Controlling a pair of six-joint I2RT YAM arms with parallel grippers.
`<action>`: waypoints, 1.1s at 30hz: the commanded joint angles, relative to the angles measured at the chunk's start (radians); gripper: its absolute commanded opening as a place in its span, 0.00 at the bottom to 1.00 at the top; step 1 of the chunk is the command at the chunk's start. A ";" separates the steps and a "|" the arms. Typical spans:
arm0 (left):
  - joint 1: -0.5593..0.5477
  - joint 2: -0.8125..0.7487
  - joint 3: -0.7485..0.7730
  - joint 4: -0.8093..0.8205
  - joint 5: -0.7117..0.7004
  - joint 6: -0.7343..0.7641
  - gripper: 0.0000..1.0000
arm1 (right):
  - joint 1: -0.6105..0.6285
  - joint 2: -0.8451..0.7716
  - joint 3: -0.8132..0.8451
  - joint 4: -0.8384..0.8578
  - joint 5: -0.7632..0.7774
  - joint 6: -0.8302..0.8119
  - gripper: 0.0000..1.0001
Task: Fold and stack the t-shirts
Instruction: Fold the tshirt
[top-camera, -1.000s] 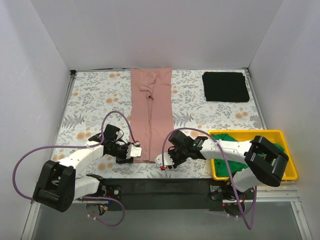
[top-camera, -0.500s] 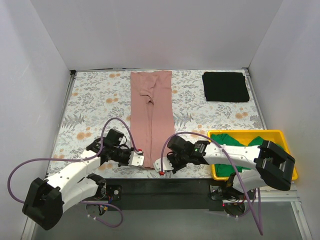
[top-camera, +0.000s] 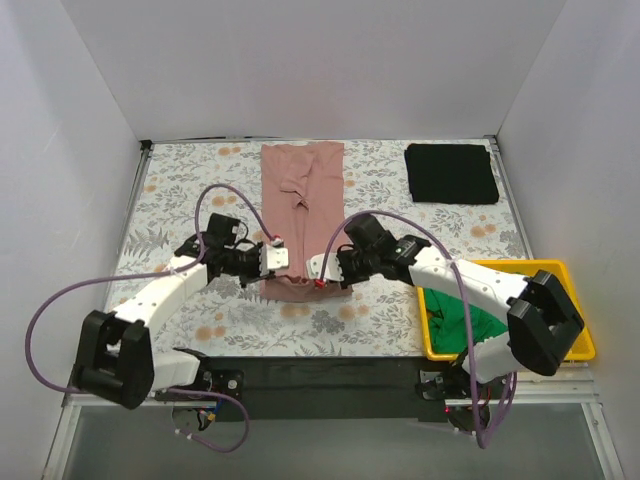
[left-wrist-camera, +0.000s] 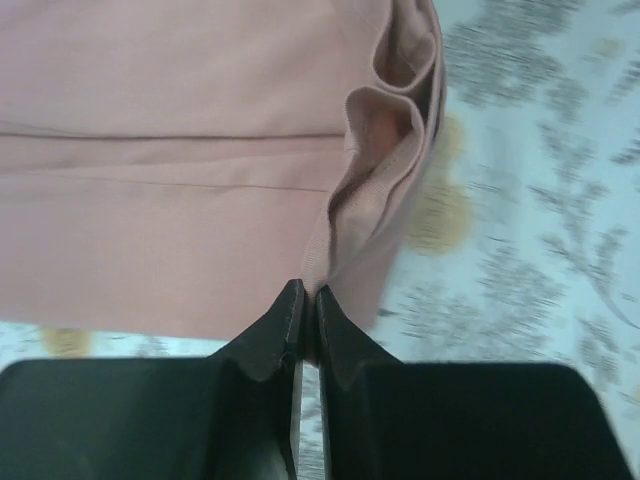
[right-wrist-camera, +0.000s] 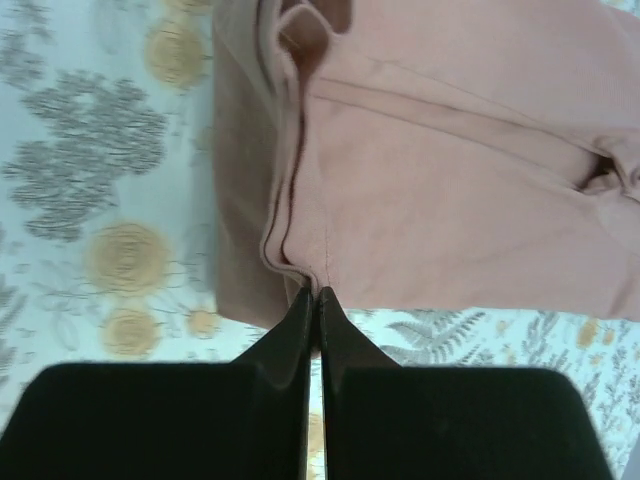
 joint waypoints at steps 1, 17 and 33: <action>0.056 0.127 0.127 0.133 0.050 -0.026 0.00 | -0.074 0.083 0.107 0.021 -0.029 -0.114 0.01; 0.187 0.679 0.623 0.301 0.022 -0.039 0.00 | -0.333 0.613 0.676 0.083 -0.098 -0.258 0.01; 0.198 0.827 0.717 0.345 -0.057 -0.048 0.00 | -0.352 0.807 0.831 0.138 -0.096 -0.285 0.01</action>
